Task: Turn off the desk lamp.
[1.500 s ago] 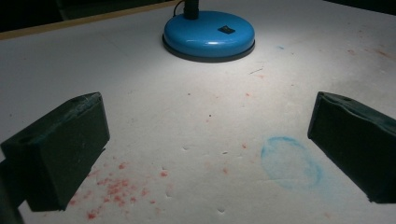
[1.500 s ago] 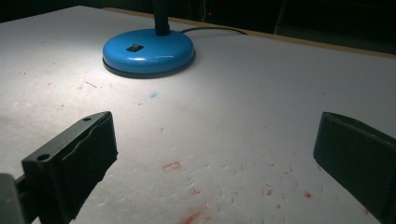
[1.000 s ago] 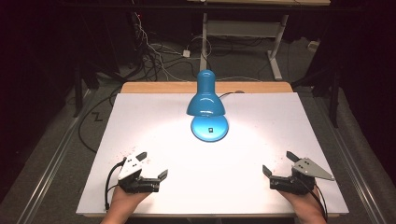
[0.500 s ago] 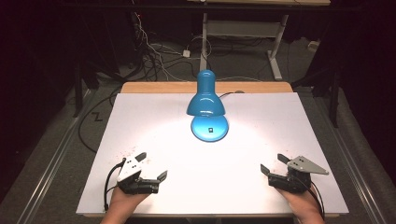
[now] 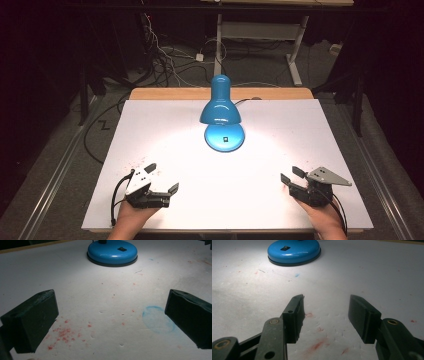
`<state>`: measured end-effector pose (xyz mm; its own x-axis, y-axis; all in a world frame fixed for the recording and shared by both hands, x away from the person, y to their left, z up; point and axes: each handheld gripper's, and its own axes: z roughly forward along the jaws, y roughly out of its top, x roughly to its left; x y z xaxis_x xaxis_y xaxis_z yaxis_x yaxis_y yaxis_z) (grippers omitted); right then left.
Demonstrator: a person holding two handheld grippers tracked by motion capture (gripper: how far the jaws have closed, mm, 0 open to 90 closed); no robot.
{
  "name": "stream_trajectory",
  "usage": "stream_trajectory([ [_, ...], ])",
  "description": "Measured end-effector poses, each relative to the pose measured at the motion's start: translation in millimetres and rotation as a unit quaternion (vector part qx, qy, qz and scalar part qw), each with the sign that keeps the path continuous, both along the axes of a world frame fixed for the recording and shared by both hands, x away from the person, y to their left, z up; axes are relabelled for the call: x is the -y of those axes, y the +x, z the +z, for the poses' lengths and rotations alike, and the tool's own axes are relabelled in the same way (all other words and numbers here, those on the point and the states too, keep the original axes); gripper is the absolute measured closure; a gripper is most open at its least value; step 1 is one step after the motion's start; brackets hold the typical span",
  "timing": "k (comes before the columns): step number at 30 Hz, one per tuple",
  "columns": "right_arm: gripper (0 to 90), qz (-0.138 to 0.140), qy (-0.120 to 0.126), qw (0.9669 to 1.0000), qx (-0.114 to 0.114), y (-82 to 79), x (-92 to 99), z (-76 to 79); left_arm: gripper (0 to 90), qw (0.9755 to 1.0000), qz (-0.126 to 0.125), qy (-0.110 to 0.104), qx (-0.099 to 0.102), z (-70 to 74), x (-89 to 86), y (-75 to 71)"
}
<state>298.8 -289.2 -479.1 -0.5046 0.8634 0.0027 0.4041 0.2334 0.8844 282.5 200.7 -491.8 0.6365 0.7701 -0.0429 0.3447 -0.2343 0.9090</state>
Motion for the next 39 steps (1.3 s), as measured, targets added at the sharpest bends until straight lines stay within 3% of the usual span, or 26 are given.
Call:
stream_trajectory([
  [12,74.3,0.011,-0.004,0.9999,-0.001,-0.9,-0.6,1.9,0.0,1.0000,-0.001,0.002,0.000,0.9,-1.0,0.0],
  [24,89.3,0.014,-0.004,0.9999,-0.001,-1.0,-0.6,3.9,0.0,1.0000,-0.002,0.002,0.001,1.0,-0.6,0.1],
  [33,90.0,0.020,-0.011,0.9997,0.002,0.1,-3.1,4.0,0.0,0.9999,-0.002,0.008,0.007,2.0,-1.6,-0.2],
  [39,90.0,0.035,-0.003,0.9994,-0.003,0.0,-11.5,4.6,0.0,0.9999,0.002,0.010,0.012,2.9,-3.0,0.2],
])
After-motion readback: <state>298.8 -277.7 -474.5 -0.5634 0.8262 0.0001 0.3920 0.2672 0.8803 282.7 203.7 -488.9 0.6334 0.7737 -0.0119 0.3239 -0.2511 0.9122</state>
